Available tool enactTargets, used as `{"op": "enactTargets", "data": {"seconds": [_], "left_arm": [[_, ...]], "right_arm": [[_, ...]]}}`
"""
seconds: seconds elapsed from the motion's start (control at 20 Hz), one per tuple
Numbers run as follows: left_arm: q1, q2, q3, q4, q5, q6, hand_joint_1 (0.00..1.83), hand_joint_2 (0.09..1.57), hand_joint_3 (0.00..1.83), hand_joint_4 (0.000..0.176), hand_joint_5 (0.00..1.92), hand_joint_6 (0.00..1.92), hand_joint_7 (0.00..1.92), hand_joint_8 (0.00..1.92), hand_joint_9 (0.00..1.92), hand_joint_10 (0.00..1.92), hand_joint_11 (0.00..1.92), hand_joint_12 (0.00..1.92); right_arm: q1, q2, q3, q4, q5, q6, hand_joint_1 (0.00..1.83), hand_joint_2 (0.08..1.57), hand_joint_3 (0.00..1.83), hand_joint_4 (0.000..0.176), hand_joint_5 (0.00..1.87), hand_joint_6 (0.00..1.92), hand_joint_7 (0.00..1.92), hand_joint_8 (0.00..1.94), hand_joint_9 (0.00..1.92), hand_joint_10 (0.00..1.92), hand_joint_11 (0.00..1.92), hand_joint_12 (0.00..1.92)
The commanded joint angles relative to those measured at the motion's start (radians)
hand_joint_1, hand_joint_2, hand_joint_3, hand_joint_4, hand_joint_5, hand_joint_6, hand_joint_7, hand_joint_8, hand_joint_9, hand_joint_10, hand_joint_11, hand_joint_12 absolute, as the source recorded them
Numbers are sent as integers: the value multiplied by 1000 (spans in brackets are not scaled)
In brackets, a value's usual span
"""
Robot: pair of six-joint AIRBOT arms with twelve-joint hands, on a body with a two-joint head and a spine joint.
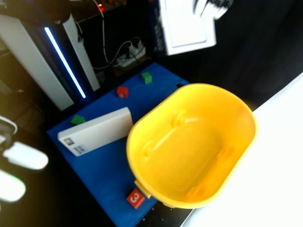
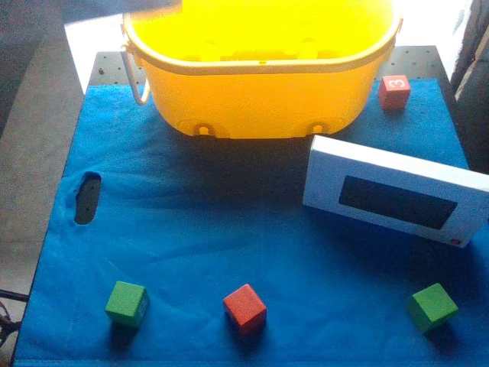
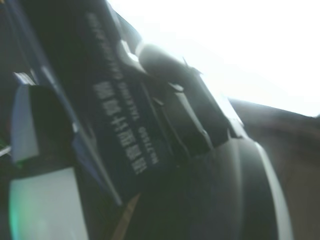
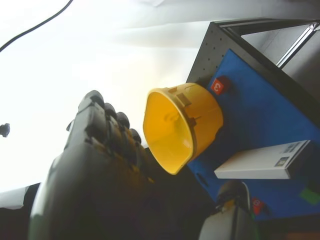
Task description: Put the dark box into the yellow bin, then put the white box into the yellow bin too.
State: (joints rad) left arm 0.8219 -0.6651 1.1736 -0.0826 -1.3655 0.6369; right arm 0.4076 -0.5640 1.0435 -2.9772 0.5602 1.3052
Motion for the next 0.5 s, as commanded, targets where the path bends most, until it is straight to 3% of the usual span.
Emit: {"op": "enactTargets", "data": {"seconds": [0.0, 0.05, 0.1, 0.15, 0.2, 0.25, 0.3, 0.35, 0.4, 0.45], "left_arm": [[-54, -25, 17, -12, -63, -2, 1177, 1130, 0, 0, 988, 961, 568, 920, 547, 1122, 579, 1587], [-157, -72, 55, 38, 14, -2, 1193, 1206, 4, 0, 941, 1083, 565, 1272, 663, 1040, 662, 1415], [-234, -109, 82, 83, 72, -6, 1193, 1206, 4, 0, 941, 1083, 565, 1272, 663, 1040, 662, 1415], [-325, -156, 117, 147, 155, -27, 1329, 1166, 0, 0, 957, 957, 702, 1249, 847, 1252, 787, 1334], [-431, -217, 162, 232, 243, -66, 1380, 1091, 0, 0, 967, 869, 974, 909, 1040, 1083, 943, 1187], [-525, -269, 208, 311, 313, -114, 1389, 1073, 2, 0, 967, 898, 1033, 807, 1068, 1046, 969, 1108], [-581, -326, 254, 359, 369, -160, 1387, 1070, 0, 0, 1035, 846, 1011, 856, 1048, 1040, 975, 1076], [-581, -370, 291, 363, 401, -181, 1387, 1070, 0, 0, 1035, 846, 1011, 856, 1048, 1040, 975, 1076], [-586, -403, 322, 373, 420, -198, 1305, 1041, 0, 0, 1130, 606, 1165, 806, 1086, 773, 765, 1194], [-584, -434, 352, 373, 431, -215, 1298, 1036, 0, 0, 1165, 477, 1175, 877, 1078, 646, 548, 1377]], "right_arm": [[14, -4, -4, -28, -114, -3, 390, 792, 5, 76, 0, 0, 77, 5, 1, 0, 0, 0], [14, -4, -3, -28, -114, -3, 388, 803, 8, 71, 0, 0, 85, 7, 15, 6, 0, 0], [14, -4, -1, -27, -114, -3, 388, 803, 8, 71, 0, 0, 85, 7, 15, 6, 0, 0], [13, -3, 1, -27, -114, -3, 398, 811, 11, 78, 0, 0, 78, 3, 8, 2, 0, 0], [13, -3, 3, -24, -113, -3, 426, 813, 10, 71, 0, 0, 90, 7, 9, 2, 0, 0], [13, -4, 4, -20, -113, -3, 438, 804, 4, 76, 0, 0, 89, 6, 13, 4, 0, 0], [13, -4, 6, -10, -113, -3, 450, 832, 14, 52, 0, 0, 78, 0, 0, 0, 0, 0], [13, -10, 9, -1, -113, -3, 450, 832, 14, 52, 0, 0, 78, 0, 0, 0, 0, 0], [13, -17, 11, 1, -113, -3, 471, 821, 7, 62, 0, 0, 70, 0, 0, 0, 0, 0], [13, -21, 11, 3, -113, -3, 466, 821, 6, 61, 0, 0, 71, 1, 0, 0, 0, 0]]}}
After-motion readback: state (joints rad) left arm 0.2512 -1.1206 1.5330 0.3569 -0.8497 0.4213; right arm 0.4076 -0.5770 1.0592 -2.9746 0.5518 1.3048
